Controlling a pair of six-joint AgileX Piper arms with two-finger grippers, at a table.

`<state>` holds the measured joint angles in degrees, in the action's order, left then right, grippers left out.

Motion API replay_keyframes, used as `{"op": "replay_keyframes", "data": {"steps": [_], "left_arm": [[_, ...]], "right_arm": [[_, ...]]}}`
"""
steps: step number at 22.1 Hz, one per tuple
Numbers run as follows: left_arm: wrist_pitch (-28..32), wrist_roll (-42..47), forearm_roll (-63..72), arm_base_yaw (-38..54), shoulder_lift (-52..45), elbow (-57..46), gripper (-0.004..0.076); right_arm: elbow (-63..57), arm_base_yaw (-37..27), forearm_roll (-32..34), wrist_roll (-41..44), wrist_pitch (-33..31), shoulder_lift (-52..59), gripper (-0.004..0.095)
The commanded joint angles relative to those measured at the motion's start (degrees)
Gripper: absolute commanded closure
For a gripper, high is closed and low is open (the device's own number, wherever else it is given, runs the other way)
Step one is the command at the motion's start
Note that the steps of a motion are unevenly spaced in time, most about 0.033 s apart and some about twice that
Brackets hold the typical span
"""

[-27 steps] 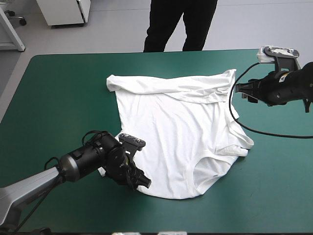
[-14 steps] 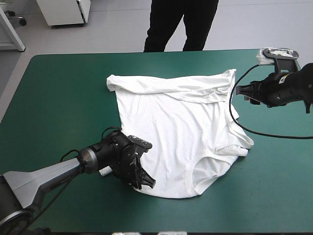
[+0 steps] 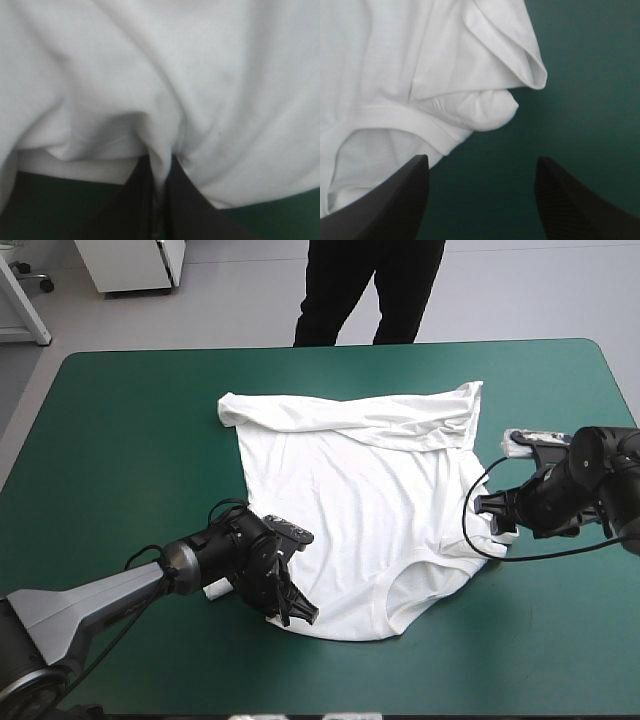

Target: Fold the cloth

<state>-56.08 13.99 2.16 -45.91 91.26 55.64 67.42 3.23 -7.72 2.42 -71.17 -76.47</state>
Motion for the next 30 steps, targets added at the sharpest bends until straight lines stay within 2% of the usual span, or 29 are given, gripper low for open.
{"op": "replay_keyframes", "data": {"steps": [1,4,9,13,18,20,22,23,25,30], "left_arm": [[2.5,-0.4,1.3,-0.2,0.1,0.1,0.0733],[2.5,-0.6,1.3,-0.2,0.1,0.1,0.0733],[2.5,-2.0,1.1,-0.2,0.1,0.1,0.0733],[2.5,-2.0,1.1,-0.2,0.1,0.1,0.0733],[2.5,-2.0,1.0,-0.2,0.1,0.1,0.0733],[2.5,-2.0,0.8,-0.2,0.1,0.1,0.0733],[2.5,-2.0,0.4,-0.1,0.1,0.3,0.0733],[2.5,-2.0,0.2,0.2,-0.1,0.6,0.0733],[2.0,-2.0,-0.4,1.6,-1.6,2.0,0.0733],[-2.0,-2.0,-2.9,9.9,-9.6,10.7,0.0733]], "right_arm": [[-2.4,-0.3,0.2,-0.5,2.6,1.5,0.0319],[-5.6,-0.3,-0.5,-0.5,7.9,0.8,0.0319],[-10.2,-0.3,-5.7,-0.5,14.4,-5.6,0.0319],[-10.7,-0.3,-7.0,-0.7,16.2,-11.2,0.0319],[-10.7,-0.3,-12.5,-1.9,17.9,-16.2,0.0335],[-10.7,-0.3,-13.0,-2.4,16.8,-17.2,0.0419],[-10.7,-0.3,-13.7,-3.6,15.5,-17.8,0.0574],[-10.7,-0.3,-13.7,-4.1,15.2,-17.8,0.0663],[-10.4,-0.3,-13.9,-6.6,13.2,-16.5,0.0917],[-5.1,-0.3,-14.0,-7.7,7.8,-7.8,0.0925]]}}
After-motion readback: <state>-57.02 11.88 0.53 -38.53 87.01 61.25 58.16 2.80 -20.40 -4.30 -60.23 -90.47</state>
